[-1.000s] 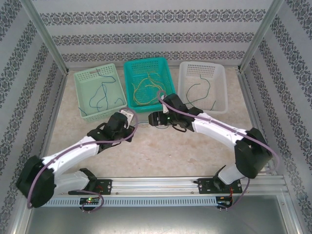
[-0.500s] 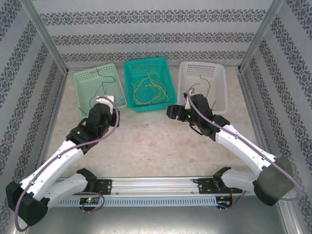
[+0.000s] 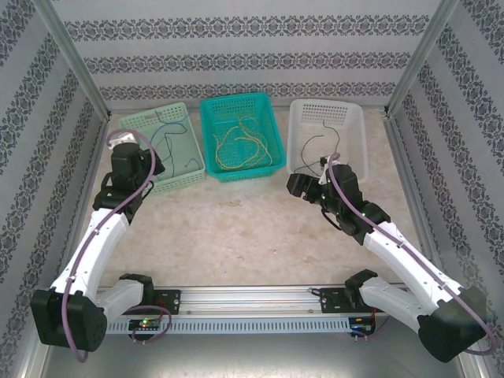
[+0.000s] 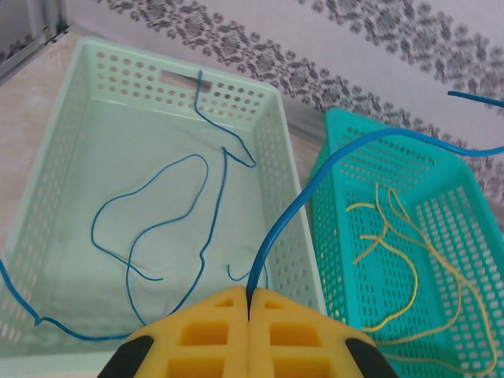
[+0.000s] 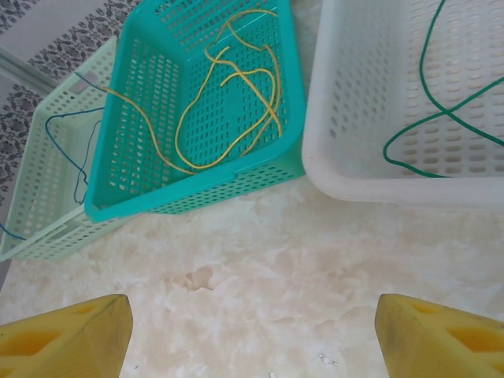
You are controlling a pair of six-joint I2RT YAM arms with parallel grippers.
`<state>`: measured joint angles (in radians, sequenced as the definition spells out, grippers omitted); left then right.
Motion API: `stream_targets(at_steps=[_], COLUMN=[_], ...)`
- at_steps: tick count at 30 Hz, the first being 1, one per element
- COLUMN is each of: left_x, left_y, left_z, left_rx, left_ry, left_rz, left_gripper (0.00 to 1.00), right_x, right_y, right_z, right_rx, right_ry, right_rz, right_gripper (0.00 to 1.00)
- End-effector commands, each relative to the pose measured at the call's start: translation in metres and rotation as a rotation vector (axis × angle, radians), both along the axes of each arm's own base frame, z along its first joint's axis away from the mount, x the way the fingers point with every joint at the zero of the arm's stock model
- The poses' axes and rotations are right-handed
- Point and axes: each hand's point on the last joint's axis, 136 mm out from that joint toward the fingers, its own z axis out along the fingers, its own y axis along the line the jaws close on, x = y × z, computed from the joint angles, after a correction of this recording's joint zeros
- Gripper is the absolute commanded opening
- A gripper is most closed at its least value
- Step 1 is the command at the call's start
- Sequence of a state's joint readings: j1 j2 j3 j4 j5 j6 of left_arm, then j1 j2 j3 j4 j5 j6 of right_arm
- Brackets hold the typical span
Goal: Untangle the cables
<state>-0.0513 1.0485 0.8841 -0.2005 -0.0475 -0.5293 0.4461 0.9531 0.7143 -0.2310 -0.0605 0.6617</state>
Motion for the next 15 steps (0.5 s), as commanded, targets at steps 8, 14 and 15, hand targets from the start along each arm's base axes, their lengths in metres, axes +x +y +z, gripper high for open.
stream_targets(at_steps=[8, 14, 15], left_x=[0.022, 0.041, 0.042], left_y=[0.022, 0.038, 0.040], left_z=[-0.001, -0.049, -0.056], left_rx=[-0.278, -0.413, -0.426], left_ry=[-0.038, 0.046, 0.059], left_rz=[0.109, 0.209, 0.228], left_gripper=[0.00, 0.00, 0.00], right_x=[0.003, 0.004, 0.003], right_y=[0.000, 0.000, 0.000], right_z=[-0.011, -0.011, -0.011], right_rx=[0.023, 0.024, 0.024], right_ry=[0.040, 0.045, 0.046], right_rz=[-0.014, -0.012, -0.012], right_gripper=[0.81, 0.81, 0.81])
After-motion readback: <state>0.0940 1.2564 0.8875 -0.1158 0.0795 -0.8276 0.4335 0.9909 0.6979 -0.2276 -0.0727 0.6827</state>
